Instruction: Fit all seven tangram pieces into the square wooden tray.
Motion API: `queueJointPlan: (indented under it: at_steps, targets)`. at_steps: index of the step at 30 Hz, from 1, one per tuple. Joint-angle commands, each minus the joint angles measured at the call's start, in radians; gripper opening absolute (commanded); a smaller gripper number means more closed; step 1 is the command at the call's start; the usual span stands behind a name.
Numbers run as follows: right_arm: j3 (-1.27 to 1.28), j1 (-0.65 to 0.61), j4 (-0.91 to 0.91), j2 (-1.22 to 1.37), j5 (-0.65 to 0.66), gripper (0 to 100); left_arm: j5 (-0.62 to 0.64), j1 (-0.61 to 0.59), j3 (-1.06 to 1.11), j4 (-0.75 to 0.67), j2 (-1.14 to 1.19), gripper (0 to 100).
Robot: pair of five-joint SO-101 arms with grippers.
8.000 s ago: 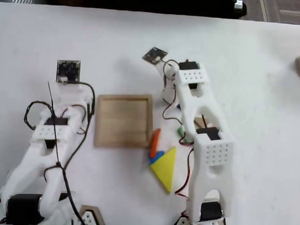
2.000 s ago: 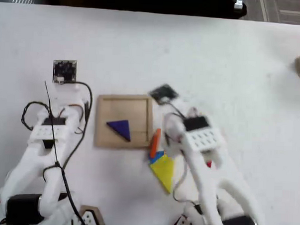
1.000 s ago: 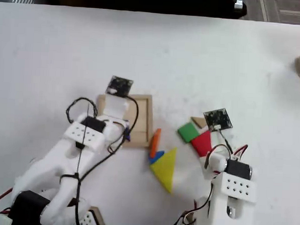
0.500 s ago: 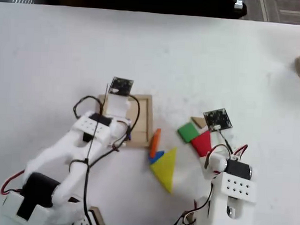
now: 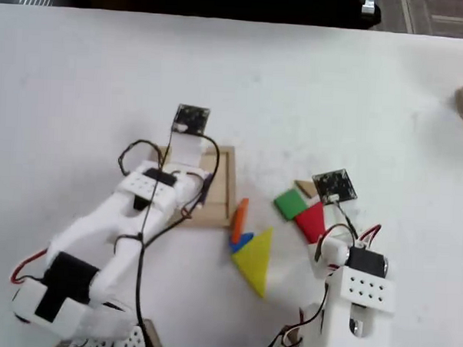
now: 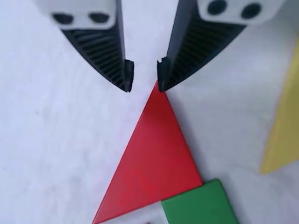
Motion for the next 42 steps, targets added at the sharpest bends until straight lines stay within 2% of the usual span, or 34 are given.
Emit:
queueJointPlan:
  at_steps: [1, 7, 10, 17, 23, 26, 29, 31, 35, 39, 42]
  targets:
    - [-0.006, 0.007, -0.016, -0.025, 0.012, 8.7, 0.011, 0.018, -0.103, -0.005, 0.031, 2]
    - [-0.006, 0.007, -0.016, -0.027, 0.014, 8.7, 0.044, 0.104, -0.138, -0.012, 0.045, 2]
    - [-0.005, 0.007, -0.016, -0.027, 0.014, 8.7, 0.107, 0.104, -0.19, -0.025, 0.105, 2]
    - [-0.005, 0.007, -0.016, -0.027, 0.015, 8.7, 0.109, 0.102, -0.325, -0.005, 0.219, 2]
    - [-0.005, 0.007, -0.018, -0.027, 0.015, 8.7, 0.109, 0.105, -0.328, 0.003, 0.22, 2]
    - [0.0, 0.007, -0.03, -0.027, 0.017, 8.7, 0.107, 0.082, -0.324, 0.1, 0.128, 2]
    - [0.0, 0.008, -0.031, -0.027, 0.017, 8.7, 0.106, 0.022, -0.301, 0.267, -0.041, 2]
    - [0.0, 0.008, -0.031, -0.027, 0.017, 8.7, 0.063, 0.025, -0.219, 0.287, -0.117, 2]
    - [0.0, 0.008, -0.03, -0.027, 0.017, 8.7, -0.06, 0.114, -0.098, 0.288, -0.153, 2]
    - [0.0, 0.008, -0.028, -0.027, 0.017, 8.7, -0.06, 0.162, -0.094, 0.285, -0.131, 2]
    - [0.0, 0.008, -0.027, -0.027, 0.017, 8.7, -0.06, 0.159, -0.146, 0.267, -0.019, 2]
